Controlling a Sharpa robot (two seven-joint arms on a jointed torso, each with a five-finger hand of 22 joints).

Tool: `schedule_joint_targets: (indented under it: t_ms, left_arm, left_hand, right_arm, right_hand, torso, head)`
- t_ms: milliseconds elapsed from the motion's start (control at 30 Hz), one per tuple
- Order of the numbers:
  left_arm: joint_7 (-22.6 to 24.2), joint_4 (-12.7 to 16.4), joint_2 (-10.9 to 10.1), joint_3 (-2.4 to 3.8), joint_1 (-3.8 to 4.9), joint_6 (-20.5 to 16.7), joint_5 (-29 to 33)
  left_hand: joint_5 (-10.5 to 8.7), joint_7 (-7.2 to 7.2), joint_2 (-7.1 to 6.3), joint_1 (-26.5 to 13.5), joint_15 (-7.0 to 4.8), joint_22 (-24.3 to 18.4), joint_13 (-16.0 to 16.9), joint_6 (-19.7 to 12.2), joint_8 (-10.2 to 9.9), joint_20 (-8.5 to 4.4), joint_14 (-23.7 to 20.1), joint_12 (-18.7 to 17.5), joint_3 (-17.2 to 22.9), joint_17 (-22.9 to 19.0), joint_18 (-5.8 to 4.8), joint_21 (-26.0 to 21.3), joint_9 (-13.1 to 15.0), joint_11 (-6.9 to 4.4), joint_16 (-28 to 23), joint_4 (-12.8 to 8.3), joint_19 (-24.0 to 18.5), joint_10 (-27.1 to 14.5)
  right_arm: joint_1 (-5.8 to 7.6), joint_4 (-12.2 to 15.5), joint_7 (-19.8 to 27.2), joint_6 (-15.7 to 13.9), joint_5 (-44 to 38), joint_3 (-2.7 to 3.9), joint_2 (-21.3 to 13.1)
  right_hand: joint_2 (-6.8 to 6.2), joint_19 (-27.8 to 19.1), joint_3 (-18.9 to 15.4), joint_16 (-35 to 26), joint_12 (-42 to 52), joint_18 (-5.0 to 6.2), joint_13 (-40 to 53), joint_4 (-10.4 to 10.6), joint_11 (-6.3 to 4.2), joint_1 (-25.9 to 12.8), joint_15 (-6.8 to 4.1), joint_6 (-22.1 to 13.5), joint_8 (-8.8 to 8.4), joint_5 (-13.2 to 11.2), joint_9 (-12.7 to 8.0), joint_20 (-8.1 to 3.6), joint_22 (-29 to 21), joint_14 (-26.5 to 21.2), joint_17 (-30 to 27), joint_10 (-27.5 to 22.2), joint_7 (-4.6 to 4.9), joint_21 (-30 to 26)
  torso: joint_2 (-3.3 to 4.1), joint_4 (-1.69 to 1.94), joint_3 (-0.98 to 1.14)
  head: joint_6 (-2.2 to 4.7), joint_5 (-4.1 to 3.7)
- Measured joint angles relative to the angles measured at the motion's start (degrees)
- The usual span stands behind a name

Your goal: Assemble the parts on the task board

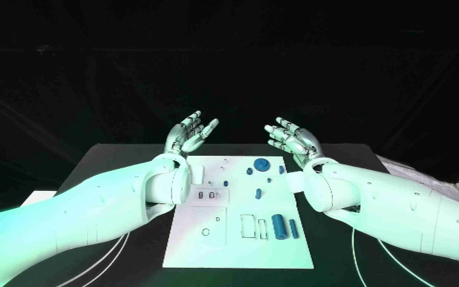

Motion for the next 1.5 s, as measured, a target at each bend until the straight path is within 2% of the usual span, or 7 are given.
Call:
schedule_joint_targets:
  t_ms: [200,400,633,933,1300,1367,1500]
  left_arm:
    - [0.0,-0.2,0.0,-0.02,0.03,1.4,-0.7]
    - [0.0,-0.2,0.0,-0.02,0.03,2.1,-1.0]
    - [0.2,1.9,-4.7,-0.02,0.12,4.4,-0.9]
    - [0.0,8.2,-8.5,0.1,0.34,7.9,-1.1]
    - [-0.9,16.4,-12.5,0.68,0.63,10.9,-1.4]
    - [-1.2,17.6,-13.0,0.72,0.68,11.2,-1.3]
    - [-1.7,20.0,-13.8,0.79,0.76,11.6,-0.8]
  left_hand:
    - [0.0,0.32,1.37,1.8,0.38,1.1,0.6,4.6,1.2,0.49,8.4,1.2,0.4,1.1,1.17,2.2,0.6,0.97,2.2,0.0,5.7,6.2]
    - [0.0,1.32,2.76,3.2,-1.42,3.9,1.7,16.9,3.7,0.2,23.0,4.1,1.1,2.6,3.6,8.5,1.7,0.31,6.2,-1.4,22.9,22.2]
    - [0.0,3.47,3.65,4.0,-4.41,5.5,2.4,30.1,6.3,-1.64,35.8,6.2,1.3,4.6,4.53,13.5,2.6,-1.93,9.3,-3.2,36.7,36.6]
    - [0.0,4.06,4.18,4.0,-7.1,5.9,2.5,37.3,6.7,-3.97,45.3,6.5,1.7,7.9,5.36,16.2,2.6,-4.04,11.1,-4.3,45.9,45.2]
    - [0.0,2.56,4.18,4.0,-9.39,6.5,2.9,41.2,6.7,-6.34,52.4,5.4,2.6,13.3,5.35,18.6,2.8,-5.85,13.7,-5.2,52.5,50.9]
    - [0.0,2.56,4.18,4.0,-9.47,6.5,2.9,41.2,6.7,-6.37,52.5,5.4,2.6,13.6,5.36,18.6,2.8,-5.92,13.7,-5.2,52.6,50.9]
    - [0.0,2.56,4.18,4.0,-9.47,6.5,2.9,41.2,6.4,-6.37,52.5,5.1,2.6,14.1,5.36,18.6,2.8,-5.93,13.7,-5.2,52.6,50.9]
  right_arm:
    - [0.66,-3.1,-2.3,8.3,-3.3,-0.56,1.5]
    - [0.9,-4.5,-4.0,14.0,-5.7,-0.78,2.2]
    - [2.59,-6.7,-3.8,11.8,-16.9,-0.43,-0.1]
    - [3.99,-5.8,-4.0,10.1,-27.2,-0.15,-1.2]
    - [6.72,-5.8,-9.7,11.1,-47.9,0.6,-1.5]
    - [7.1,-5.8,-11.8,11.6,-52.9,0.68,-1.3]
    - [7.96,-5.8,-16.7,13.0,-63.5,0.78,-0.5]
  right_hand:
    - [0.86,8.0,1.5,1.4,1.3,1.33,0.6,-2.5,0.36,4.2,-0.1,6.6,0.95,0.3,0.6,0.35,0.8,9.7,0.6,9.2,0.41,1.7]
    - [1.05,17.7,4.9,3.1,2.9,4.02,1.1,-5.8,-1.03,7.4,-1.87,20.7,2.46,0.3,1.4,0.21,1.6,23.6,1.1,23.6,1.71,4.2]
    - [0.04,23.9,9.7,3.3,2.9,4.9,1.3,-7.7,-2.47,8.7,-3.56,31.9,2.71,0.3,1.8,-0.65,1.7,32.5,1.3,32.6,3.65,5.8]
    - [-1.67,28.7,13.8,3.3,2.4,4.9,1.3,-8.1,-3.46,9.0,-5.17,37.2,2.7,-0.1,1.9,-2.14,1.9,39.2,1.6,38.1,5.25,7.6]
    - [-4.49,40.2,12.5,9.4,2.4,4.9,1.7,-8.2,-6.19,10.7,-9.8,41.2,2.7,-0.7,2.1,-7.36,6.0,54.0,5.3,45.1,3.4,16.4]
    - [-6.3,45.4,10.0,14.0,2.7,4.9,2.0,-8.1,-8.03,11.7,-12.44,44.0,2.69,0.1,2.3,-10.47,9.6,60.1,9.2,49.2,2.03,23.2]
    - [-7.02,46.7,8.8,17.9,2.7,4.89,2.2,-7.5,-9.44,11.0,-13.31,45.5,2.69,0.5,2.3,-11.78,11.7,61.2,12.8,50.8,0.94,26.9]
  torso:
    - [0.0,-0.01,-0.02]
    - [-0.01,-0.01,-0.02]
    - [0.96,0.04,0.27]
    - [3.08,0.52,0.3]
    - [6.53,1.29,0.29]
    - [7.21,1.44,0.29]
    - [8.32,1.66,0.28]
  head:
    - [-0.02,0.01]
    - [-0.02,0.01]
    - [-0.14,-0.85]
    - [0.68,-1.76]
    - [1.89,-2.72]
    - [2.1,-2.86]
    - [2.42,-3.07]
